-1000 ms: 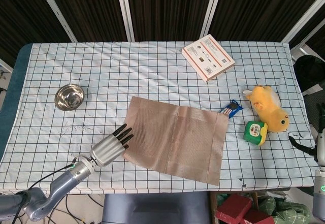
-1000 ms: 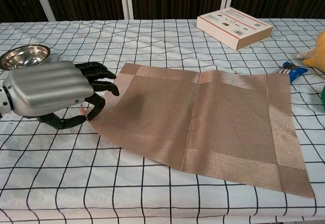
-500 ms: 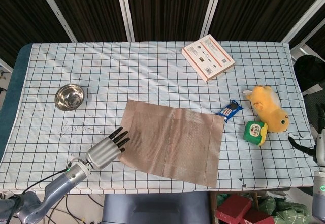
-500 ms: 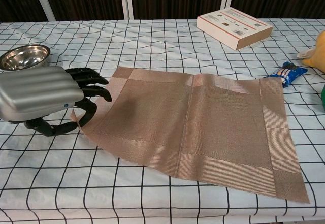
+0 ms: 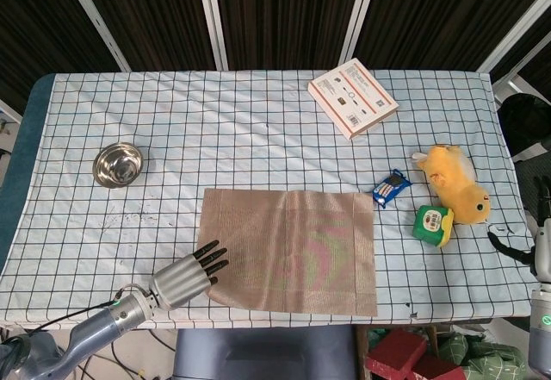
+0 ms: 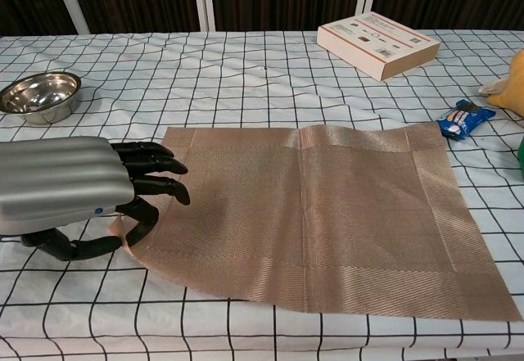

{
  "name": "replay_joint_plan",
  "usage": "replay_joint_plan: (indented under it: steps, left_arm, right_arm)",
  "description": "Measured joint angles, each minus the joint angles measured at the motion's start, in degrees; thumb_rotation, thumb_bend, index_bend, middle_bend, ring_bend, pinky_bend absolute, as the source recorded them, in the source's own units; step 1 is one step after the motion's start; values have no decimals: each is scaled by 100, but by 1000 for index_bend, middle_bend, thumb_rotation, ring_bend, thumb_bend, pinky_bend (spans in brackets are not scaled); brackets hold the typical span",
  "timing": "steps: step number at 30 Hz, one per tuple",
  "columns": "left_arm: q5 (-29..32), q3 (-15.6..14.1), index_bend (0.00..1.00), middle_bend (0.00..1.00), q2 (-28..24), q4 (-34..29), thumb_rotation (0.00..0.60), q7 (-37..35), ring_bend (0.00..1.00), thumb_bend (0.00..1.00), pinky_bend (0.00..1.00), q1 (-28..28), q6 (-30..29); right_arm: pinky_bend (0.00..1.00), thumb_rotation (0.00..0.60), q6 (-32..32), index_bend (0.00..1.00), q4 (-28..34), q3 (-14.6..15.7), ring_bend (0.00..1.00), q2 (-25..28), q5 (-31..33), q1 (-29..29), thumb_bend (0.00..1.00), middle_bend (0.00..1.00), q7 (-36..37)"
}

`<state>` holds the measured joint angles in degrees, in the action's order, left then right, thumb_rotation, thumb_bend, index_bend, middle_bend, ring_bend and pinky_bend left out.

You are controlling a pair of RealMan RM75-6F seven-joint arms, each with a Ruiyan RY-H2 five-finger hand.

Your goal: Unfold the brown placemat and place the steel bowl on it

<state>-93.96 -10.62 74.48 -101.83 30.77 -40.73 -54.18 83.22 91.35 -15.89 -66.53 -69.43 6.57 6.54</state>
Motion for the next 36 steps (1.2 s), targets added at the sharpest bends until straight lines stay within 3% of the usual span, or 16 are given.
replay_joint_plan:
  steps: [14,17,19,22,27,36]
  left_arm:
    - [-474,-97,603,135,-101,-66,600,-592,0,464,28,-105,205]
    - [-489,-77,485,89,-130,-23,600,-603,0,350,25,-113,228]
    - [-488,-71,345,49,-160,-11,600,-603,0,170,21,-113,243]
    - [-479,-61,208,33,-226,-20,600,-621,0,43,16,-113,278]
    - [-477,-16,120,31,-276,-45,600,-726,0,3,16,-74,215]
    - [-464,104,132,41,-368,-76,600,-894,0,4,16,107,-154]
  right_arm:
    - [158,600,11,0,0,3,0,-5,-7,-2,102,0,-15]
    - [158,600,13,0,0,3,0,-4,-11,-4,102,0,-11]
    - [158,600,13,0,-1,5,0,-4,-17,-2,102,0,-14]
    - [158,600,8,0,-3,8,0,-7,-17,0,101,0,-17]
    - [158,600,14,0,2,15,0,-10,-25,-1,102,0,-31]
    - [158,600,13,0,13,16,0,-7,-26,-3,102,0,-32]
